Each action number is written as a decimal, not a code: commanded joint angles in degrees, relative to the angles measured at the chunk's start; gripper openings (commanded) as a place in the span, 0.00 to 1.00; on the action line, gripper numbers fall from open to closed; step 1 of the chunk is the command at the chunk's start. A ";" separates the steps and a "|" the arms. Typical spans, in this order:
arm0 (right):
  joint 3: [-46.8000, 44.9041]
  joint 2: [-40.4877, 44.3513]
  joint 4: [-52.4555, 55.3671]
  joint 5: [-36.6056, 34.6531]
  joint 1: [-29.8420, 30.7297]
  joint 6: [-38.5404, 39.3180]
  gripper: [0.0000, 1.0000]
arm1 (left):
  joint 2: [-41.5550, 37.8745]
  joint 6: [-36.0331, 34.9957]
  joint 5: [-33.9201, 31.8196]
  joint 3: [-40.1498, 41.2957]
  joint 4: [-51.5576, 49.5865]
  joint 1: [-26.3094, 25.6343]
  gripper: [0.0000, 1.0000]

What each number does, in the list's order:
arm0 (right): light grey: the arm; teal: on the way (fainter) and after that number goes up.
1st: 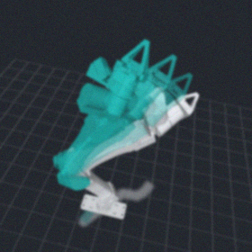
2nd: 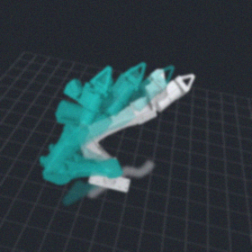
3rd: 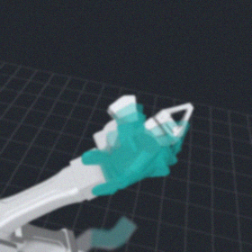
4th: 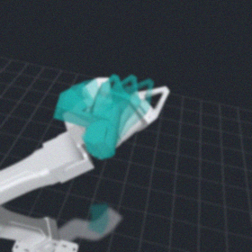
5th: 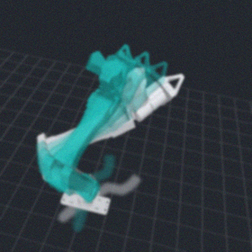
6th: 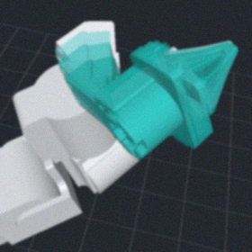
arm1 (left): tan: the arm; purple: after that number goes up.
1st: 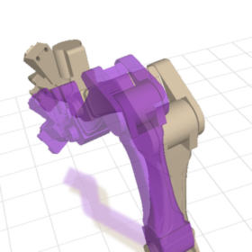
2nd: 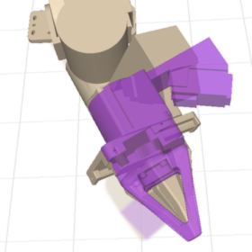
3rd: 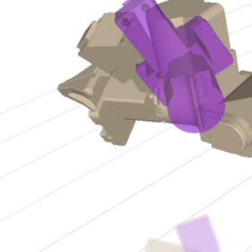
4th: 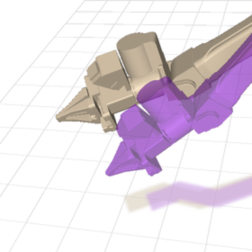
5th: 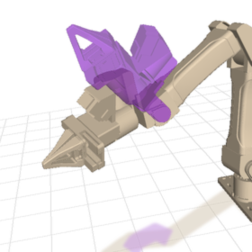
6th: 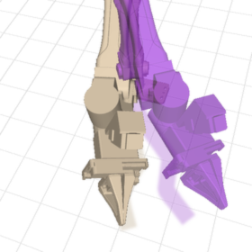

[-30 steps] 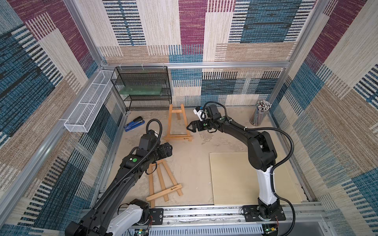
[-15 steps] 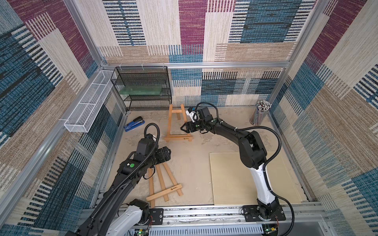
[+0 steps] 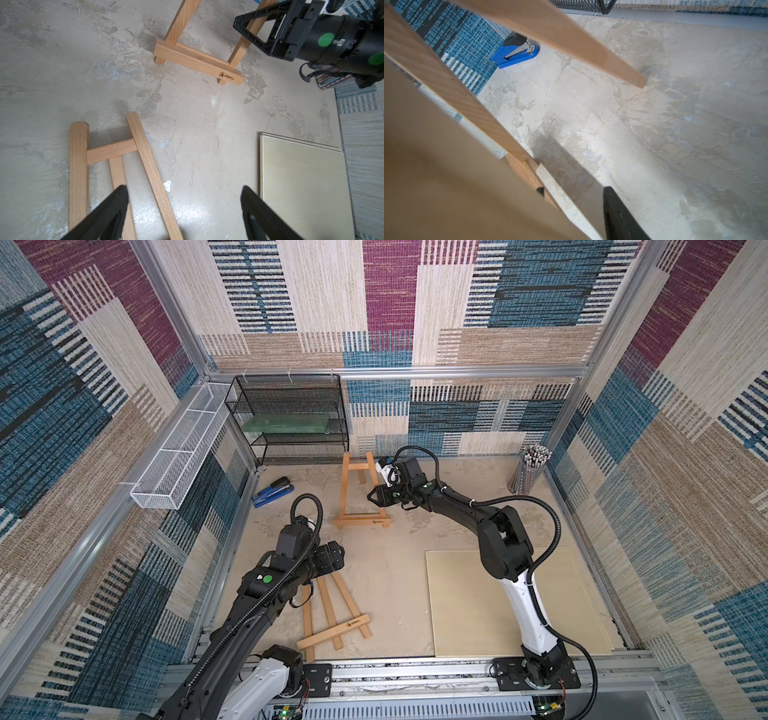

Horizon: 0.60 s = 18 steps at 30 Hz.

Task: Disassemble the easel
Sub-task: Pick up the easel at the center of the board.

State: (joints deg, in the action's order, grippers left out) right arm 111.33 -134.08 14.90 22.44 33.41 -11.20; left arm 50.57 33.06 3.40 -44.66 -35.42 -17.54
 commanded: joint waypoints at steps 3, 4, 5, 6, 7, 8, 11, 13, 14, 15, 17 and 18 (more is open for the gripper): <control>1.49 -1.18 0.82 -1.47 0.39 2.44 0.39 | -0.17 0.09 0.81 0.19 -0.15 0.83 0.86; 1.58 -1.26 0.91 -1.59 0.35 2.81 0.36 | -0.03 0.00 0.99 0.19 -0.10 1.05 0.86; 1.52 -1.26 0.99 -1.69 0.44 3.22 0.33 | -0.03 -0.04 1.15 0.25 -0.09 1.26 0.86; 1.50 -1.36 1.01 -1.78 0.50 3.58 0.31 | 0.03 -0.14 1.35 0.28 0.00 1.45 0.86; 1.53 -1.36 1.10 -1.78 0.44 3.91 0.29 | 0.02 -0.26 1.43 0.33 0.07 1.62 0.86; 1.56 -1.42 1.14 -1.87 0.44 4.21 0.28 | 0.01 -0.27 1.68 0.37 0.16 1.83 0.86; 1.63 -1.53 1.28 -2.08 0.50 5.04 0.21 | 0.02 -0.32 1.95 0.72 0.35 2.24 0.86; 1.72 -1.69 1.44 -2.13 0.47 5.37 0.19 | 0.06 -0.20 2.12 0.99 0.54 2.50 0.86; 1.87 -1.79 1.53 -2.12 0.53 5.48 0.18 | 0.06 -0.24 2.24 1.06 0.69 2.58 0.86; 1.87 -1.86 1.61 -2.11 0.50 5.53 0.16 | 0.04 -0.10 2.36 1.19 0.78 2.65 0.86; 1.74 -1.88 1.61 -2.08 0.52 5.65 0.13 | 0.06 -0.15 2.46 1.34 0.95 2.77 0.86; 1.70 -1.88 1.61 -2.13 0.54 5.81 0.11 | 0.14 -0.21 2.49 1.36 1.05 2.93 0.86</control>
State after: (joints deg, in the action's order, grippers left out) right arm 113.14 -135.37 11.25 20.56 34.00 -4.36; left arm 50.61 33.04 5.10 -43.48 -35.35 -14.83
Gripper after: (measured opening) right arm 0.253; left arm 0.863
